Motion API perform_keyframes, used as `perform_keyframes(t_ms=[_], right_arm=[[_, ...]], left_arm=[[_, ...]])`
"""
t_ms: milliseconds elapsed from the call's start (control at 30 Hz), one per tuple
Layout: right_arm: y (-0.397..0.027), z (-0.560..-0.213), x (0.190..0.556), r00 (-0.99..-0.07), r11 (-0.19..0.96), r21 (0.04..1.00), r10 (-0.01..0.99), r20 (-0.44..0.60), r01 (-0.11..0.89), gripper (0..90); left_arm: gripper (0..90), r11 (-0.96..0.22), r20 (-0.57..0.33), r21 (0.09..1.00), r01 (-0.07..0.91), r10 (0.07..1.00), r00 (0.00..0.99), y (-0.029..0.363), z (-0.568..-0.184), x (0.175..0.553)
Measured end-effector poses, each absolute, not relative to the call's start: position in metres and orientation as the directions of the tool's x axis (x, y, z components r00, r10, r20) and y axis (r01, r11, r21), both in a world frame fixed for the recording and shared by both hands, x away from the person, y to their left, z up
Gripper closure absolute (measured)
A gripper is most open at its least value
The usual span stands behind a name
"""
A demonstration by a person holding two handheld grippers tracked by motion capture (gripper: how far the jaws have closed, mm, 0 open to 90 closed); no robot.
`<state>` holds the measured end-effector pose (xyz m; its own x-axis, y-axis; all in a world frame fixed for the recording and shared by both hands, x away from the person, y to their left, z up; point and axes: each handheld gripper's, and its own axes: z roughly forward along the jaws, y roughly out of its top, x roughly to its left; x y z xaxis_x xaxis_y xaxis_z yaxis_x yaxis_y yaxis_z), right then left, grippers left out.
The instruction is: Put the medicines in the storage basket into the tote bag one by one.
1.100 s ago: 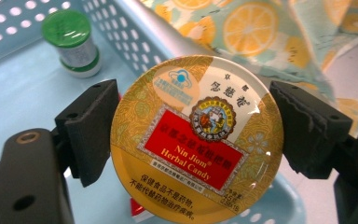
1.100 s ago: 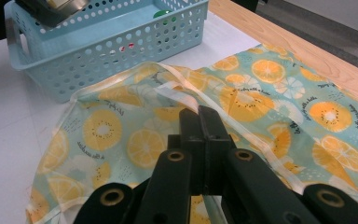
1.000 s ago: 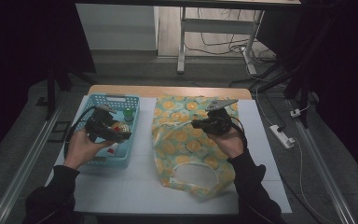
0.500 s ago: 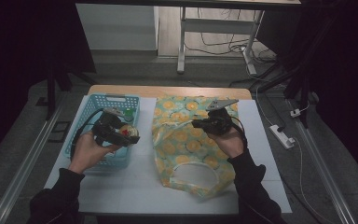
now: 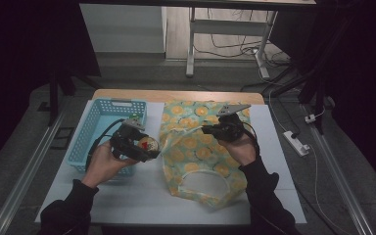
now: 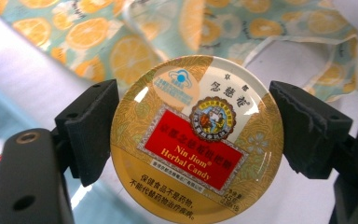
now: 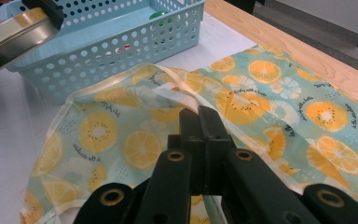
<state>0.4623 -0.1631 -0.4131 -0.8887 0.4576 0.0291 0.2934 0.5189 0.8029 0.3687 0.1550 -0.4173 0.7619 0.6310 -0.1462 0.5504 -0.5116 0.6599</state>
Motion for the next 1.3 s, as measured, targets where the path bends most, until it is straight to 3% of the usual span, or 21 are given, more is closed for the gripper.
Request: perform_keyframes(t_ms=[1300], right_arm=[[-0.164,-0.415,0.464,-0.889,0.506,0.814,0.457,0.027,0.285,90.0]], left_arm=[[20.4,-0.605,-0.125,0.654,0.454,0.505,0.854,0.036,-0.455,0.407]])
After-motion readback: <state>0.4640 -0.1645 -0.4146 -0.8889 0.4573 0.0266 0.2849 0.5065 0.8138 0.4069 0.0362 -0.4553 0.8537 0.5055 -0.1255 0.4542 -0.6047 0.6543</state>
